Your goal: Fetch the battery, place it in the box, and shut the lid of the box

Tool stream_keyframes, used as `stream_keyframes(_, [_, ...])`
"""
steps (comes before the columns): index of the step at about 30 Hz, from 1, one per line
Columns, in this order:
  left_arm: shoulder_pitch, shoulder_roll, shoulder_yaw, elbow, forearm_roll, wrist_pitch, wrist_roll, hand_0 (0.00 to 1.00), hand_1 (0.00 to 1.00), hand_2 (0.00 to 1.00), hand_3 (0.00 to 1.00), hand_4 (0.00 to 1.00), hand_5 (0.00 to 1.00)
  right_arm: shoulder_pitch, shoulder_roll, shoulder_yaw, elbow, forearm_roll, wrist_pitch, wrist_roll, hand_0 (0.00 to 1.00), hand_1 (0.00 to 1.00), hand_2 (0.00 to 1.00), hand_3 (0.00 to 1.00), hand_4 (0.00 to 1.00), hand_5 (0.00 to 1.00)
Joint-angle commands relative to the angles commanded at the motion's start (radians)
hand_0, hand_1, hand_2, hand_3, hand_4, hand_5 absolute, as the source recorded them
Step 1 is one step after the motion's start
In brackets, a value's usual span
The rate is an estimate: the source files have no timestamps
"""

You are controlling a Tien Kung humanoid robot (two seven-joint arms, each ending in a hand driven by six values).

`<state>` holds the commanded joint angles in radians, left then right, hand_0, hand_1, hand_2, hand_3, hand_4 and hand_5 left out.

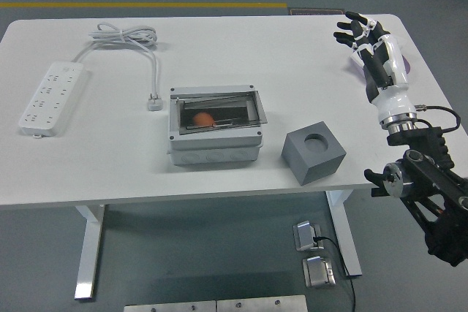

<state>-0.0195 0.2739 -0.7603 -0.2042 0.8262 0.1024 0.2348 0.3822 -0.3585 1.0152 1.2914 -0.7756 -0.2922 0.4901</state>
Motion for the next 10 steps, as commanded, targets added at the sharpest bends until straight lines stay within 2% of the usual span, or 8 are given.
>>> stream_keyframes(10, [0.0, 0.003, -0.007, -0.001, 0.011, -0.001, 0.003, 0.639, 0.687, 0.587, 0.568, 0.577, 0.017, 0.006, 0.0, -0.015, -0.003, 0.004, -0.001, 0.0, 0.729, 0.642, 0.668, 0.713, 0.798, 0.585])
